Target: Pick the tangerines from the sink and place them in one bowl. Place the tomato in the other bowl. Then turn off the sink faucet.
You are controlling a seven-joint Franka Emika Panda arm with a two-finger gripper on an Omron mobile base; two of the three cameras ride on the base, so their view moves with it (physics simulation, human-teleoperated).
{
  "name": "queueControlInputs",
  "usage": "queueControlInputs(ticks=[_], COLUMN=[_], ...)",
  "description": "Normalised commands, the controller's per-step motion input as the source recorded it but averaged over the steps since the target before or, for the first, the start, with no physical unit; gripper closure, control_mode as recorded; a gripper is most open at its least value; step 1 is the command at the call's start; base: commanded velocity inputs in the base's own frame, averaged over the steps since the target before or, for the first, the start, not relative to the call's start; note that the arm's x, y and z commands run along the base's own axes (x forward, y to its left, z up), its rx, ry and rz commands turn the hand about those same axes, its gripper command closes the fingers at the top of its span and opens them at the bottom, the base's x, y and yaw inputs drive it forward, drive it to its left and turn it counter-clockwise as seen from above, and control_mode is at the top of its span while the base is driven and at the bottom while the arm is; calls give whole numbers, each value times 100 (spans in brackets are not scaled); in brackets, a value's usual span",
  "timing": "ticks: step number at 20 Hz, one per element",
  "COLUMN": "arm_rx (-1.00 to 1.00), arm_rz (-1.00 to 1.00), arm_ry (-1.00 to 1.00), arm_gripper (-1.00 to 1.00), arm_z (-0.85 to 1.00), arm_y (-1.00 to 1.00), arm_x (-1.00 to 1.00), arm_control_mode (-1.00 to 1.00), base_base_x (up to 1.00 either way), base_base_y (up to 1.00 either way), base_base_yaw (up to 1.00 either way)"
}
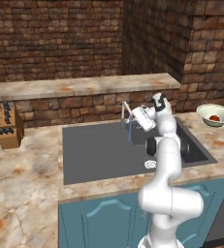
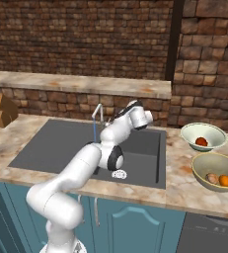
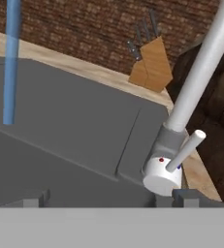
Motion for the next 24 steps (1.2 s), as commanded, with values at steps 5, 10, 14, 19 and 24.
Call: queueControlInputs(ticks=[5, 10, 14, 19, 24], arm_rx=[-28, -34, -32, -34, -37], arm_rz=[-7, 0, 0, 0, 0], arm_ry=[0, -8, -32, -48, -40], arm_gripper=[-100, -100, -100, -100, -100], arm_z=[27, 40, 25, 2, 11], arm_y=[100, 100, 100, 100, 100], arm_x=[-23, -20, -64, -72, -75], arm_control_mode=[-100, -100, -100, -100, -100], base_base_x=[0, 0, 0, 0, 0], base_base_y=[0, 0, 0, 0, 0], base_base_yaw=[0, 0, 0, 0, 0])
